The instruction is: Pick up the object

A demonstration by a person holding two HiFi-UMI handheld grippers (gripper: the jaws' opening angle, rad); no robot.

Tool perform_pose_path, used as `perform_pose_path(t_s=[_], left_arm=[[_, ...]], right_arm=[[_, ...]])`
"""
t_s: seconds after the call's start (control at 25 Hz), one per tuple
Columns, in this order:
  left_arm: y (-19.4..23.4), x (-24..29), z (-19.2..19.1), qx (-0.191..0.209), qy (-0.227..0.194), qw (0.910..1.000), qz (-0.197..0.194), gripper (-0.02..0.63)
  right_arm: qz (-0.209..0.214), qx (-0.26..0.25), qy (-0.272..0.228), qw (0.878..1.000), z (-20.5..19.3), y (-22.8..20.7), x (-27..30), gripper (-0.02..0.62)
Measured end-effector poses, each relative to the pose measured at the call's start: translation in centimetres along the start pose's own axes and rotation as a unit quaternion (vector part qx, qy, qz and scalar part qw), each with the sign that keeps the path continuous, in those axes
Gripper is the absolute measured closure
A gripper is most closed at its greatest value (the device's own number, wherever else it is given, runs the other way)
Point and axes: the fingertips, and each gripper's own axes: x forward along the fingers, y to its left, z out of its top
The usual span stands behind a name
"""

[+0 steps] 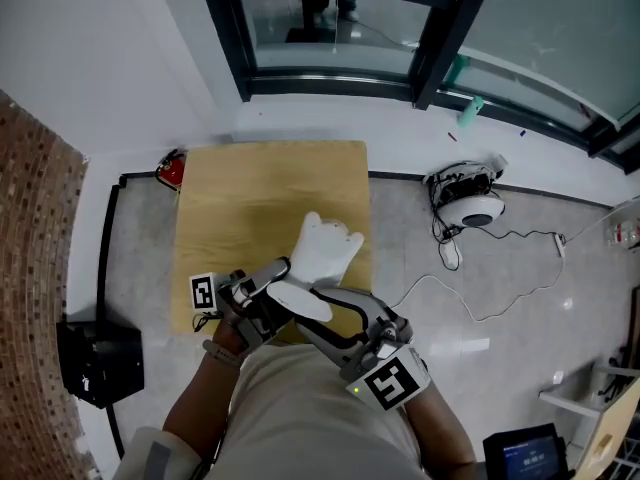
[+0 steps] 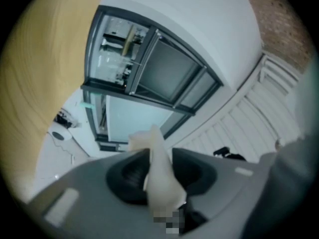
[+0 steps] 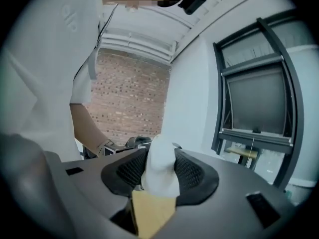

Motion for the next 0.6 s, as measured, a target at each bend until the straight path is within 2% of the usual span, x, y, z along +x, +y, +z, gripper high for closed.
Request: perform_pose_path(t_s=[0.12, 0.2, 0.32, 0.4, 0.48, 0.6], left_arm=[[-0.9, 1.2, 0.5, 0.043, 0.011, 0.9989, 0.012, 0.463], [-1.5, 1.8, 0.8, 0.086, 0.016, 0.9956, 0.033, 0.455], [-3.7, 2.6, 1.3, 0.176, 0.018, 0.9822, 0.064, 0.431], [-5.3, 3.4, 0.6, 0.215, 0.069, 0.9721, 0.063, 0.410], [-6.2, 4.0, 0.1, 0.214, 0.125, 0.9672, 0.054, 0.383], [-7.5, 4.8, 0.0, 0.204, 0.172, 0.9623, 0.053, 0.292]], right_arm=[[-0.029, -0.052, -0.018, 0.998, 1.0, -0.6, -0.2, 0.411], [-0.035, -0.070, -0.012, 0.997, 1.1, -0.9, -0.5, 0.411], [-0.010, -0.089, -0.015, 0.996, 1.5, -0.5, -1.1, 0.411], [0.023, -0.093, -0.034, 0.995, 2.3, 0.0, -1.9, 0.413], [0.052, -0.102, -0.047, 0.992, 3.2, 0.1, -2.8, 0.414], [0.080, -0.121, -0.062, 0.988, 4.5, 0.0, -3.6, 0.414]])
